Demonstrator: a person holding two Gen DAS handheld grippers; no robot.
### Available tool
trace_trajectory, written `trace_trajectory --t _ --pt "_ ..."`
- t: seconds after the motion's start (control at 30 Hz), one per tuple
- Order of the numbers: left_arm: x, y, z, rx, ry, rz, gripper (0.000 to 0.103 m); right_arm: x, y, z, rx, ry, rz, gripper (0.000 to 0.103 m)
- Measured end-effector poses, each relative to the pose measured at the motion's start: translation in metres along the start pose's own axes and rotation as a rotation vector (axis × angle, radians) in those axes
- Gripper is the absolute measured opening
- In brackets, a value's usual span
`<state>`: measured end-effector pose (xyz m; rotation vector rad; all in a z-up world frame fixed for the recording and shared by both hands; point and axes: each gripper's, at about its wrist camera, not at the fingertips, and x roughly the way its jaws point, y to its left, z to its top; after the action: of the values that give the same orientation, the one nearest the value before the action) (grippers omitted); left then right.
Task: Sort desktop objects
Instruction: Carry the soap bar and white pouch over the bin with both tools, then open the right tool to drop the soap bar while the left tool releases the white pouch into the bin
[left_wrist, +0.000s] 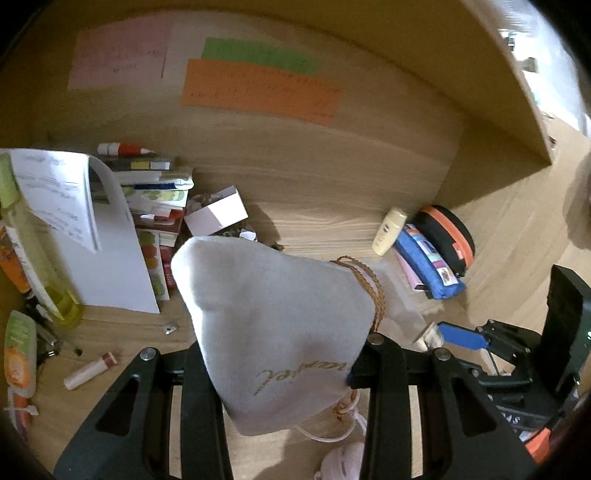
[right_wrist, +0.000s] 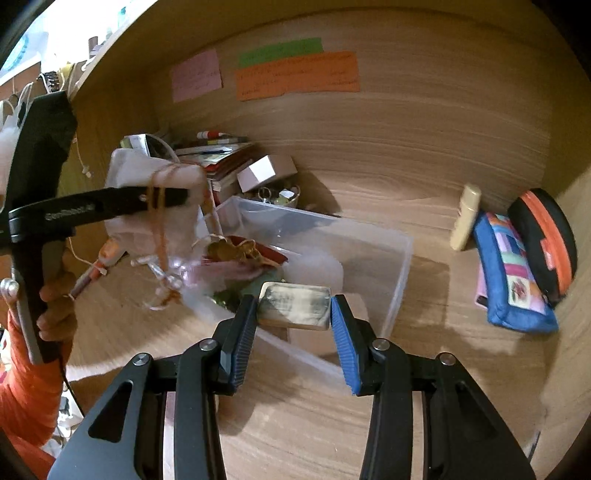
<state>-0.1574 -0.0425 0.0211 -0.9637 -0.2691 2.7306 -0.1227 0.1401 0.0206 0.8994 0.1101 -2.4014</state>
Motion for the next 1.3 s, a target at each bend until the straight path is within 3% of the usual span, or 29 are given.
trace_trajectory --t 0.47,0.7,0.87,1.0,1.17,1.3 --pt "0.053 0.026 -0.004 -0.046 0.095 -0.005 0.036 0.058 0.018 0.016 -0.063 0.087 0.037 0.038" --pt "0.058 0.025 -0.01 -0.007 0.1 0.016 0.038 0.072 0.027 0.012 -0.122 0.108 0.02 0.038" --pt "0.063 0.028 -0.011 -0.007 0.129 0.022 0.055 0.08 0.028 0.01 -0.14 0.119 0.007 0.038" --pt "0.065 0.031 -0.012 -0.025 0.144 0.021 0.059 0.08 0.029 0.01 -0.152 0.12 0.004 0.038" --pt "0.056 0.03 -0.012 -0.021 0.132 0.008 0.073 0.072 0.027 0.01 -0.132 0.112 0.016 0.039" --pt "0.047 0.028 -0.012 -0.015 0.114 0.02 0.075 0.064 0.024 0.013 -0.117 0.09 0.003 0.049"
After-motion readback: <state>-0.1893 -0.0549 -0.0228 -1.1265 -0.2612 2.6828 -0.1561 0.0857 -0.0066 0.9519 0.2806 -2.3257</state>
